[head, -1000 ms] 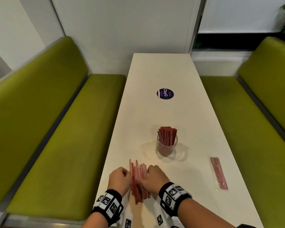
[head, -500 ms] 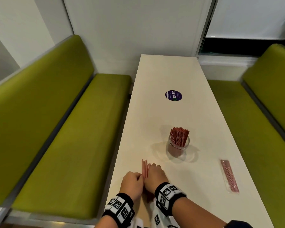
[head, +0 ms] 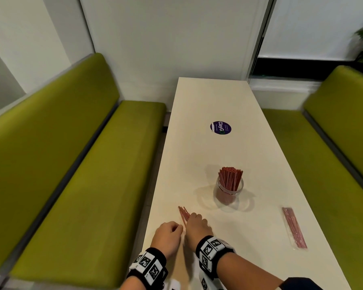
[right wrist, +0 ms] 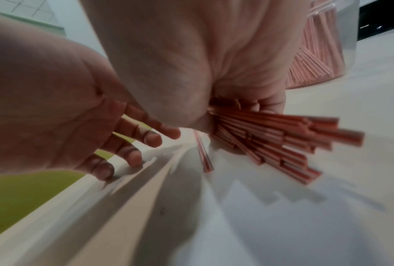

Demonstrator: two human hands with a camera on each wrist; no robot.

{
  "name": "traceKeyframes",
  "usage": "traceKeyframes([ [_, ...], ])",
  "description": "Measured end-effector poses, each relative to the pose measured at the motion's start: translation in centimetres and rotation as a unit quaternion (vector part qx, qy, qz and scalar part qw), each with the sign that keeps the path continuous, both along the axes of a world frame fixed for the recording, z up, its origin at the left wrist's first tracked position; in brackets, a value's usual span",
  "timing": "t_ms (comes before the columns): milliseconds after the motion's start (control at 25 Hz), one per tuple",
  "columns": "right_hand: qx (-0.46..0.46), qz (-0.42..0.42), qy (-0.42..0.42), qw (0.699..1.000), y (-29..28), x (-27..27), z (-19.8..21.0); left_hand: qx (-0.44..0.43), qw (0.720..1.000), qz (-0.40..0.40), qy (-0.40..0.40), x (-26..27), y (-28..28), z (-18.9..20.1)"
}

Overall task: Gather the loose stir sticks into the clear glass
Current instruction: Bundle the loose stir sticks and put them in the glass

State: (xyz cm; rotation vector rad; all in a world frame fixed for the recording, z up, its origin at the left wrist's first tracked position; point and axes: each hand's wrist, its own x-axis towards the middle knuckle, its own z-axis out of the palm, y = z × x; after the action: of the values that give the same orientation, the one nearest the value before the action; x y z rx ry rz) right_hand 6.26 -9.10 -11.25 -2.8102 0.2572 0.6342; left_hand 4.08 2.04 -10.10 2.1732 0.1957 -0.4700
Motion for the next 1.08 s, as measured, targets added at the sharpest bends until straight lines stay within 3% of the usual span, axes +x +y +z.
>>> traceKeyframes([
  [200,0.03,-0.023,0.001,0.999,-2.0,0.5,0.3,-0.013,0.999,0.03,0.002,0.2,0.6,0.0],
  [520,0.193,-0.074,-0.022,0.978,-5.9,1.5,2.5,-0.036,0.998,0.047,-0.005,0.8,-0.1,1.1],
  [600,0.237,-0.059,-0.012,0.97,-6.0,1.3,3.0,-0.067,0.996,0.057,-0.008,0.9,-0.9,1.9],
  [720,0.295,-0.006,0.02,0.955,-6.1,0.8,3.7,-0.18,0.979,0.089,-0.017,1.6,-2.0,3.0],
  [840,0.349,0.008,0.029,0.937,-6.3,0.2,4.6,-0.203,0.964,0.142,-0.091,3.4,-2.6,3.7],
  [1000,0.292,0.083,0.001,0.953,-7.1,0.0,6.4,-0.208,0.976,0.008,-0.057,3.3,-5.6,6.2],
  [1080,0.286,0.066,-0.014,0.956,-8.1,0.2,7.2,-0.256,0.965,0.0,-0.062,3.0,-6.9,7.6],
])
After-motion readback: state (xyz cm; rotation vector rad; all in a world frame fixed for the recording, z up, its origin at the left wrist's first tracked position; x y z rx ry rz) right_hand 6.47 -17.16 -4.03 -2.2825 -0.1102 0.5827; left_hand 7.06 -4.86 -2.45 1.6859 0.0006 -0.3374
